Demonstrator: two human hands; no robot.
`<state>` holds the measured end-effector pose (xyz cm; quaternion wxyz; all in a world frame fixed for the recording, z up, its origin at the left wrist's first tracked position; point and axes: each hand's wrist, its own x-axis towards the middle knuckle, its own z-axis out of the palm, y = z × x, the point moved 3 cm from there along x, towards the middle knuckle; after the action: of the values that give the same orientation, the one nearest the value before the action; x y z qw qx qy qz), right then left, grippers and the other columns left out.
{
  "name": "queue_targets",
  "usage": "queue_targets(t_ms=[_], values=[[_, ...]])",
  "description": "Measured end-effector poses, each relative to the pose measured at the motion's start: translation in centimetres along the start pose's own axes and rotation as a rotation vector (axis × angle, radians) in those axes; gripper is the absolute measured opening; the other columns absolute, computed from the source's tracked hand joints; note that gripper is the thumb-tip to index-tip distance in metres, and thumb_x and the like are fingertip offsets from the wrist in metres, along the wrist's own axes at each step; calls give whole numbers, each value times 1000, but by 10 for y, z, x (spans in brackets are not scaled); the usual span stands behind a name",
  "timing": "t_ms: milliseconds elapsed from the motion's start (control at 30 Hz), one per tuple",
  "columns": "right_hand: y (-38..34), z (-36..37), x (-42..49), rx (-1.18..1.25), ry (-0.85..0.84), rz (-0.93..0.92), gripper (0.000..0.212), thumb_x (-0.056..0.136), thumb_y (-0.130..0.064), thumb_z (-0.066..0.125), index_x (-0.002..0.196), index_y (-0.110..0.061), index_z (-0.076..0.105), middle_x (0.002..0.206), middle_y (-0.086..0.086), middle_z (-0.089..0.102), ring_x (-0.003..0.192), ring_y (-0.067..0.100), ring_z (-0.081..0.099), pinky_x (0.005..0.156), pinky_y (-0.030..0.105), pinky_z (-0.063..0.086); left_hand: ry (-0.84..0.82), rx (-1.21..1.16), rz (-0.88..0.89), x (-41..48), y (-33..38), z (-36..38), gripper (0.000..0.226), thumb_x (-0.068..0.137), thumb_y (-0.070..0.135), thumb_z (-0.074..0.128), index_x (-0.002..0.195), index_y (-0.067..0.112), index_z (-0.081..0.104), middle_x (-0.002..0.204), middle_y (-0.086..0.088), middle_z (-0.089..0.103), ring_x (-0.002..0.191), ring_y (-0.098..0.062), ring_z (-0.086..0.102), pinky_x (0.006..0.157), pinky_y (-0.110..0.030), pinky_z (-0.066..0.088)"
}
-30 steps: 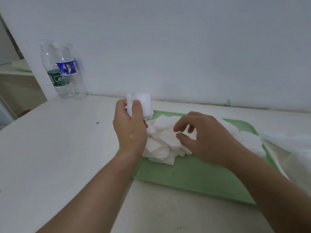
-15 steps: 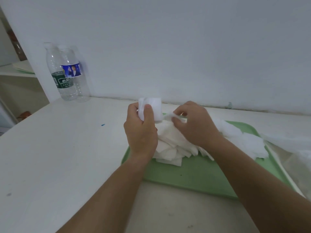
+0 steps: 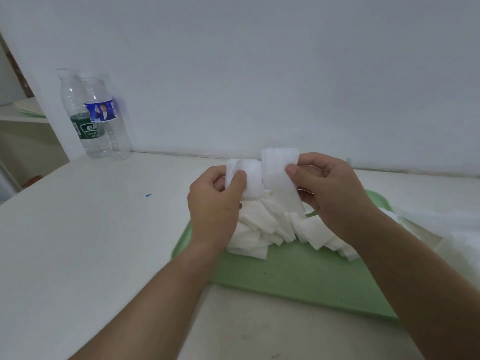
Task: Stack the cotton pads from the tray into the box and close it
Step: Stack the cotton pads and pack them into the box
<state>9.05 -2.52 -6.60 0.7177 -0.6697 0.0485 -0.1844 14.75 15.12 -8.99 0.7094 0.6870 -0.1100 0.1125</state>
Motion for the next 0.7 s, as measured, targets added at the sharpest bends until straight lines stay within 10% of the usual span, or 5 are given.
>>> queue_targets(t_ms=[333,533,700], values=[[18,6,-1,66,-138,119,28,80,-22,70,103,-7,71,95,12,77,81,23,70,79,39,55,-124,-87,-121,-3,-6,8,16,91,10,72,106,7,70,88,-7,76,80,-20,76,61,-28,60],[21,4,-1,-19,-79,141,27,80,-21,73,103,-6,71,96,15,76,79,26,68,76,40,55,-242,-118,-139,-7,-3,15,16,101,17,59,109,6,69,70,-2,68,76,-12,72,64,-28,61],[19,6,-2,-69,-24,108,12,83,-15,76,93,-9,71,87,13,76,71,19,70,68,35,59,-245,-179,-208,-9,-2,18,26,106,19,49,108,2,69,102,-27,70,93,-37,72,63,-29,62]])
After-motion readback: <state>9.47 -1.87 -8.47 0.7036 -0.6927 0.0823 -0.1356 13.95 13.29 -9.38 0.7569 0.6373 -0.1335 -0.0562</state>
